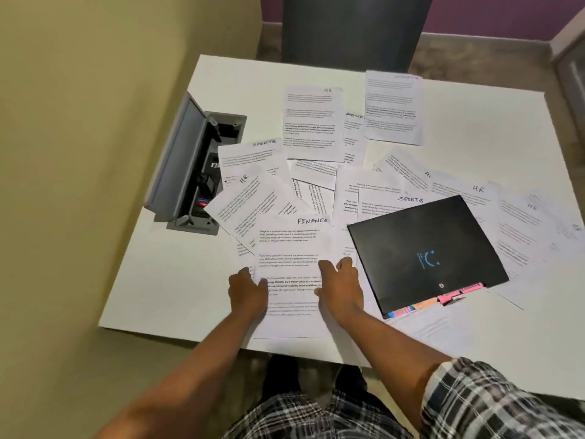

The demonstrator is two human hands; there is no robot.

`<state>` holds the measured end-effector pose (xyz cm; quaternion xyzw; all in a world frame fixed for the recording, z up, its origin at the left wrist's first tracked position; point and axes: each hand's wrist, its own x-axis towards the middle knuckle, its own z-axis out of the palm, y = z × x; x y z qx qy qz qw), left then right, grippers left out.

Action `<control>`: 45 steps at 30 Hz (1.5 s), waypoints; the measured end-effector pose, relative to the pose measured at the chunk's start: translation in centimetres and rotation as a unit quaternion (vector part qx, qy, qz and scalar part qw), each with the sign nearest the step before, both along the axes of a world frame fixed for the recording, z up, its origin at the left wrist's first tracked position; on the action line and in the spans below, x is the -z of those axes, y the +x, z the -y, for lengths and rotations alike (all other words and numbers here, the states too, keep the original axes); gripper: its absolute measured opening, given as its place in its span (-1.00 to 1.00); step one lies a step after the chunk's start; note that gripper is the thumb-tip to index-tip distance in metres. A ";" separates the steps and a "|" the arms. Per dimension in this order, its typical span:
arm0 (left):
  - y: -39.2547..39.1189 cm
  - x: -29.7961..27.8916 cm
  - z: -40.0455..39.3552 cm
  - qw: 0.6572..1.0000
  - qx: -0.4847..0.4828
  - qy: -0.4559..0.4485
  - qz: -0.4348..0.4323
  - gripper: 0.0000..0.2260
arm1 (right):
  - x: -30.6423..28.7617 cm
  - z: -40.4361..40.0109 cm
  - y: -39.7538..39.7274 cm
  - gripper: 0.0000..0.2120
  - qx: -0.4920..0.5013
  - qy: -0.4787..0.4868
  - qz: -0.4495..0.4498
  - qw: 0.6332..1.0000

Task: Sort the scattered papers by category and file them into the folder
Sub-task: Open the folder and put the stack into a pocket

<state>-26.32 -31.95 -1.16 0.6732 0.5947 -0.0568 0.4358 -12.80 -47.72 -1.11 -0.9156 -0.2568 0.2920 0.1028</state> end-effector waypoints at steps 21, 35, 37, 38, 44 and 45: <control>-0.2 -3.7 -3.1 0.981 0.081 -0.063 0.163 -0.71 | -3.4 -2.2 0.3 -0.14 0.333 0.206 -0.154 0.907; 2.0 -11.4 -3.1 0.913 -0.017 0.065 0.402 -0.70 | -10.6 -4.4 0.3 -0.89 0.263 0.438 -0.031 0.859; 2.1 -10.8 -3.1 0.915 -0.002 0.075 0.397 -0.70 | -9.8 -4.2 0.1 -0.80 0.262 0.417 -0.034 0.869; 2.1 -10.7 -3.2 0.916 0.012 0.080 0.392 -0.69 | -9.3 -4.2 0.1 -0.77 0.266 0.405 -0.034 0.874; 2.7 -10.4 -3.3 0.926 0.045 0.091 0.363 -0.67 | -8.4 -4.4 0.2 -0.89 0.319 0.388 -0.030 0.864; 2.6 -10.1 -3.1 0.929 0.050 0.090 0.356 -0.67 | -8.3 -4.2 0.0 -0.92 0.320 0.386 -0.037 0.864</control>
